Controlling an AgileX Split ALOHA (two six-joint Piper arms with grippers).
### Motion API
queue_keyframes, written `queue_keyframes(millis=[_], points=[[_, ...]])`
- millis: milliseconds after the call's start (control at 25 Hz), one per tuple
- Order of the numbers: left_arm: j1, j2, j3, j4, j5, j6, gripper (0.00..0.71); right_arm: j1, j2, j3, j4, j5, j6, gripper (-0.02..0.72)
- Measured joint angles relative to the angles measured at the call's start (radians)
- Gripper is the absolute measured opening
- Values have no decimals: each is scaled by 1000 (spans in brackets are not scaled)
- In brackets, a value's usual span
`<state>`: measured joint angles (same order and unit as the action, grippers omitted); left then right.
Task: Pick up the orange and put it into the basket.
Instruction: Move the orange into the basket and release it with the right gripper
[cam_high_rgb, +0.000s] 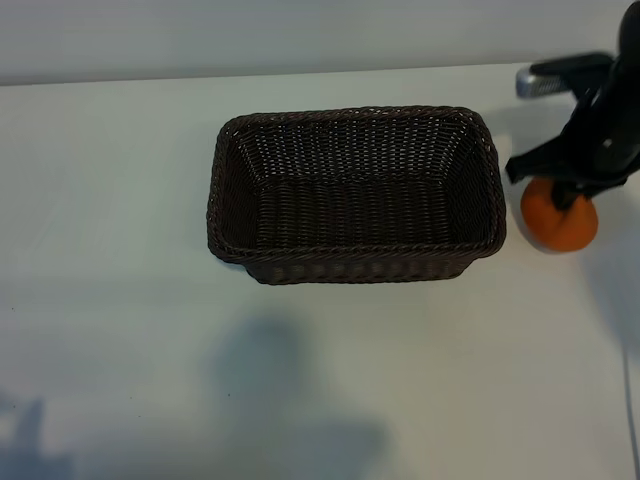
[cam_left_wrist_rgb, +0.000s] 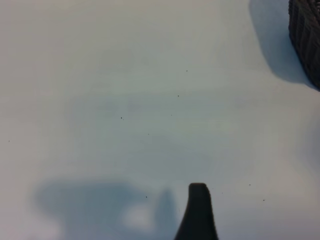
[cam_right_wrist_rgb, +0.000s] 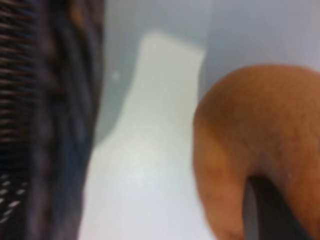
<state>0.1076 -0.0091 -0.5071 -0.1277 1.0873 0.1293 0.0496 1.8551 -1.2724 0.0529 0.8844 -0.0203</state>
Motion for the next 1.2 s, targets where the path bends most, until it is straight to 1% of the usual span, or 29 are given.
queue_keyframes(millis=[200,400,600,760,880,1080,1200], points=[[0,0,0,0,0,-1,591,0,-158,-4,1,31,0,87],[-1,0,0,0,0,-1,591,0,-219,-91,-1,147,-8,83],[-30,0,0,0,0,-1,591,0,-219,-148,4,198,-14,83],[-38,0,0,0,0,-1,591,28,-219,-151,15,201,-14,83],[-38,0,0,0,0,-1,591,87,-215,-151,27,193,-14,83],[-38,0,0,0,0,-2,591,198,-178,-169,80,174,-14,83],[-38,0,0,0,0,-2,590,255,-119,-220,86,176,-10,83]])
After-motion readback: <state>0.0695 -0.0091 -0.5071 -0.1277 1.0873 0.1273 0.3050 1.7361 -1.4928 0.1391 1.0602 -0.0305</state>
